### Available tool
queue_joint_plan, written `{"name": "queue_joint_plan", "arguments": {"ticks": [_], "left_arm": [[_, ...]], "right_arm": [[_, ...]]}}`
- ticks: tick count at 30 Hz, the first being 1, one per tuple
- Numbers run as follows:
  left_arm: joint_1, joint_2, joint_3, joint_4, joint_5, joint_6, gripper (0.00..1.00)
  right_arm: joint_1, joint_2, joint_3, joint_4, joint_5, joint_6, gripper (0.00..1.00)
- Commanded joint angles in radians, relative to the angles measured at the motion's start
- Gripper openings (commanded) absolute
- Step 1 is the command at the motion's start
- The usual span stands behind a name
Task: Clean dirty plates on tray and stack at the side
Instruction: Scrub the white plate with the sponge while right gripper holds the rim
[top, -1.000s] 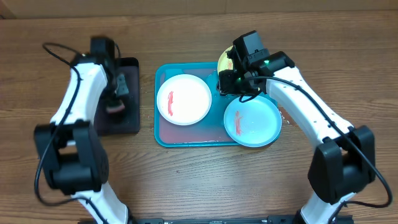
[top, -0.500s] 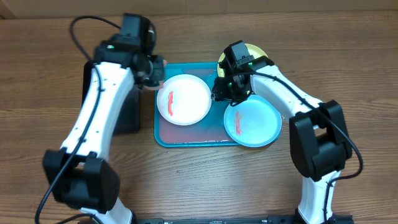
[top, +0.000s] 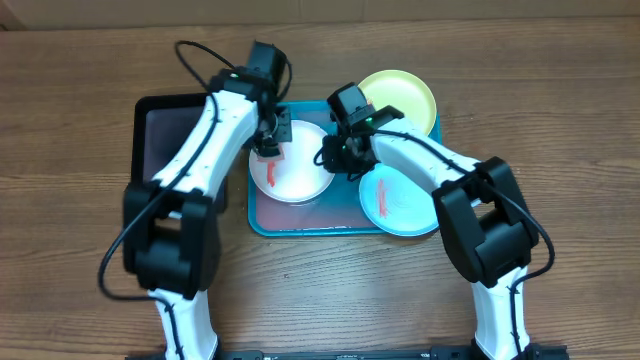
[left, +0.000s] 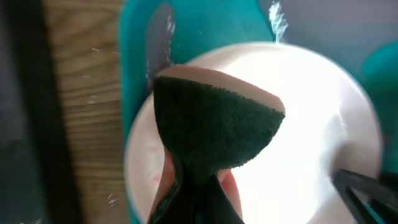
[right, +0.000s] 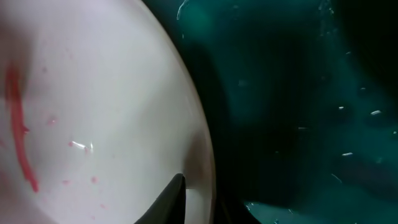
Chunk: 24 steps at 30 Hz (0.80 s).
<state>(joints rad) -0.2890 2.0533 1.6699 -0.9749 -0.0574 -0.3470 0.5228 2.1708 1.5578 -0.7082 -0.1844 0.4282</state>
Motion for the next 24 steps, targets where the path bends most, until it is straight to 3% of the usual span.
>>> {"name": "queue_joint_plan", "arguments": {"ticks": [1, 5, 15, 16, 17, 18, 21, 24], "left_arm": [[-0.029, 0.055, -0.007, 0.003, -0.048, -0.052, 0.04], [-0.035, 0.105, -0.007, -0.021, -0.051, -0.093, 0.04], [-0.035, 0.142, -0.006, -0.127, -0.129, -0.148, 0.05], [-0.034, 0.142, -0.006, -0.128, -0.135, -0.146, 0.29], [-0.033, 0.142, -0.004, -0.128, -0.137, -0.146, 0.44], [-0.032, 0.142, 0.014, -0.136, -0.133, -0.136, 0.65], [-0.032, 0.141, 0.092, -0.182, -0.132, -0.121, 0.81], [-0.034, 0.136, 0.22, -0.257, -0.129, -0.097, 0.81]], "right_arm": [[0.003, 0.024, 0.013, 0.005, 0.036, 0.031, 0.11], [-0.007, 0.027, 0.013, 0.001, 0.038, 0.052, 0.04], [-0.014, 0.031, 0.013, -0.011, 0.037, 0.055, 0.04], [-0.014, 0.031, 0.013, -0.011, 0.037, 0.055, 0.04], [-0.014, 0.031, 0.013, -0.011, 0.038, 0.055, 0.04], [-0.014, 0.031, 0.013, -0.012, 0.038, 0.055, 0.04], [-0.014, 0.031, 0.013, -0.011, 0.038, 0.055, 0.04], [-0.014, 0.031, 0.013, -0.011, 0.039, 0.055, 0.04]]}}
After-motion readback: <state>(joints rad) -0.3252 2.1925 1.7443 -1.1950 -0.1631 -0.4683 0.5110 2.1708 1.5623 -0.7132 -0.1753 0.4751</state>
